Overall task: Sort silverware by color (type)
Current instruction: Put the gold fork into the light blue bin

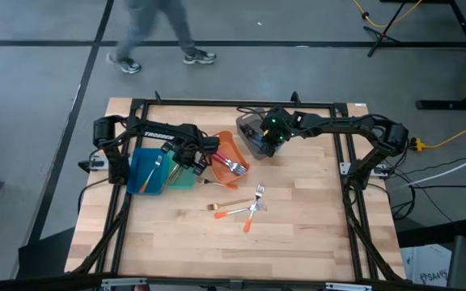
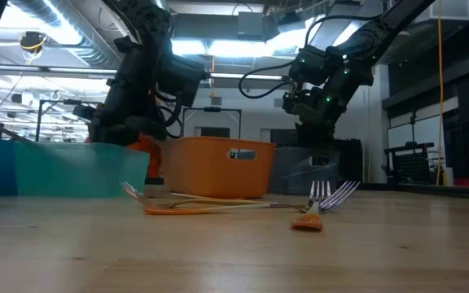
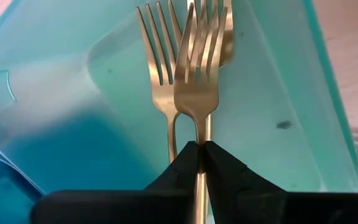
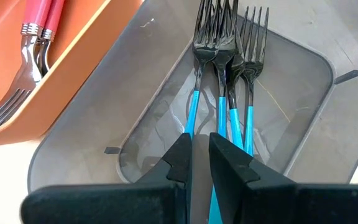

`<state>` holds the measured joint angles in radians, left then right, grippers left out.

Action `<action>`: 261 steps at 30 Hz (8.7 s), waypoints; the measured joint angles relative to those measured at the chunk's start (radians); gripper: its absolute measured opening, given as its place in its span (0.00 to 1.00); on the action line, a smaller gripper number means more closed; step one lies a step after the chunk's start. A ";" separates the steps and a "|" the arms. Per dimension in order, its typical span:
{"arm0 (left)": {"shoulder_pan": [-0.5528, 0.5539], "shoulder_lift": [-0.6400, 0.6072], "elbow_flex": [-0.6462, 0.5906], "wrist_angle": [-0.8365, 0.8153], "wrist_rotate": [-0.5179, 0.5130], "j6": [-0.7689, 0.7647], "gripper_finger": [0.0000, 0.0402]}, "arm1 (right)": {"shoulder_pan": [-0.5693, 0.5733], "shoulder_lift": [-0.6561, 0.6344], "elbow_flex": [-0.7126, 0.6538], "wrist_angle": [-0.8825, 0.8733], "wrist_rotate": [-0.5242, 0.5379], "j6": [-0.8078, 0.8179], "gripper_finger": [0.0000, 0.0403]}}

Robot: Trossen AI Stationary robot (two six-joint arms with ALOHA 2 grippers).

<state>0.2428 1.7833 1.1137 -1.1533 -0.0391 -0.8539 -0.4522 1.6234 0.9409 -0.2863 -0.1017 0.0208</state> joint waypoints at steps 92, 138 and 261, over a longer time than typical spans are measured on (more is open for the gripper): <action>-0.592 -0.259 0.000 0.193 -0.424 -0.506 0.18 | 0.011 -0.215 0.000 0.003 -0.146 0.006 0.11; -0.709 -0.258 0.000 0.339 -0.572 -0.505 0.17 | 0.642 0.114 0.001 0.515 0.015 -0.003 0.11; -0.800 -0.257 0.000 0.362 -0.557 -0.509 0.17 | 0.694 0.388 0.000 0.685 0.196 0.007 0.30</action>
<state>-0.5568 1.5261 1.1137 -0.7914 -0.5965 -1.3624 0.2417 2.0113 0.9413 0.3992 0.0940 0.0279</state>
